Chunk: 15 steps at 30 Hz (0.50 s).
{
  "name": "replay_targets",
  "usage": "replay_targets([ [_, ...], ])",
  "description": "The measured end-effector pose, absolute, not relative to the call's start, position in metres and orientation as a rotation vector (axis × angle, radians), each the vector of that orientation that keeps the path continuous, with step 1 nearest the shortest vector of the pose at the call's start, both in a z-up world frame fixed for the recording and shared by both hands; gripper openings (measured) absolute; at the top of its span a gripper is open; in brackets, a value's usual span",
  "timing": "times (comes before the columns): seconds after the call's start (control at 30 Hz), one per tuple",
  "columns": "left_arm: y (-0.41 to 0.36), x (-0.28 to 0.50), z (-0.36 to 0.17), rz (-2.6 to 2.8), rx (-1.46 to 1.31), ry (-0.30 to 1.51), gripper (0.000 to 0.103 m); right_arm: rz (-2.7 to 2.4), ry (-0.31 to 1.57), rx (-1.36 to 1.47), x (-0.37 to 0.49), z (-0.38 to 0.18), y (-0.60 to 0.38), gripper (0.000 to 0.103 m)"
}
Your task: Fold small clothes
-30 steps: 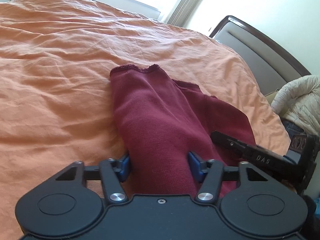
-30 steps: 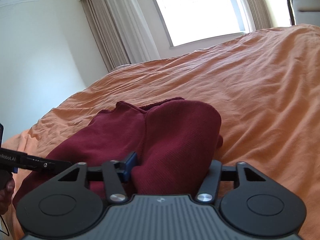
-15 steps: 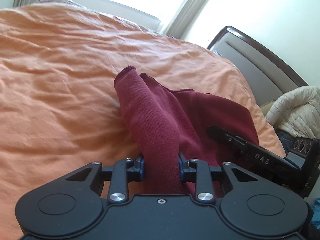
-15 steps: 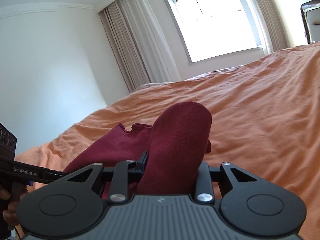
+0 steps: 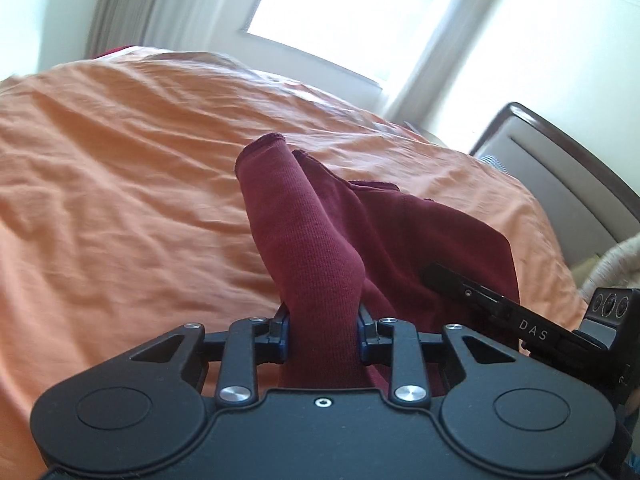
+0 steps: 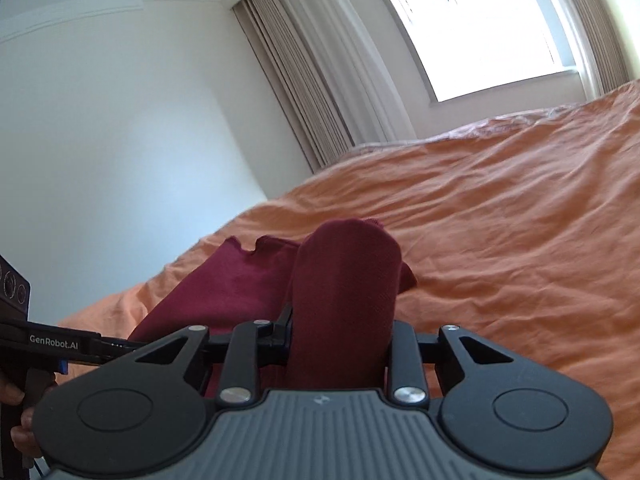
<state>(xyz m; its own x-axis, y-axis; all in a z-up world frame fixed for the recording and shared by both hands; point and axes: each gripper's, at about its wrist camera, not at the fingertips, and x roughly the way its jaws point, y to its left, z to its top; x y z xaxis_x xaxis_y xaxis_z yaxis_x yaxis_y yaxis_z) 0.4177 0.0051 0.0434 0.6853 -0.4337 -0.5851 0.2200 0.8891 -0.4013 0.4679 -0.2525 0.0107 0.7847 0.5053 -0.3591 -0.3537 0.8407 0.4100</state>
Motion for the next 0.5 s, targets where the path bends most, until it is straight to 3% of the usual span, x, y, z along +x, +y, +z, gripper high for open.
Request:
replay_targets([
  [0.1, 0.024, 0.426, 0.026, -0.345, -0.358, 0.769, 0.032, 0.440, 0.503, 0.303, 0.474, 0.000, -0.250, 0.034],
  [0.2, 0.039, 0.430, 0.005, -0.330, -0.421, 0.781, 0.033, 0.404, 0.521, 0.265, 0.476, -0.005, -0.248, 0.046],
  [0.27, 0.046, 0.431, -0.006, -0.326, -0.458, 0.777, 0.037, 0.379, 0.533, 0.244, 0.474, -0.008, -0.250, 0.061],
  [0.33, 0.050, 0.430, -0.011, -0.316, -0.481, 0.768, 0.045, 0.361, 0.529, 0.237, 0.468, -0.009, -0.254, 0.079],
  [0.5, 0.054, 0.416, -0.008, -0.255, -0.455, 0.730, 0.069, 0.338, 0.511, 0.227, 0.443, 0.000, -0.265, 0.093],
])
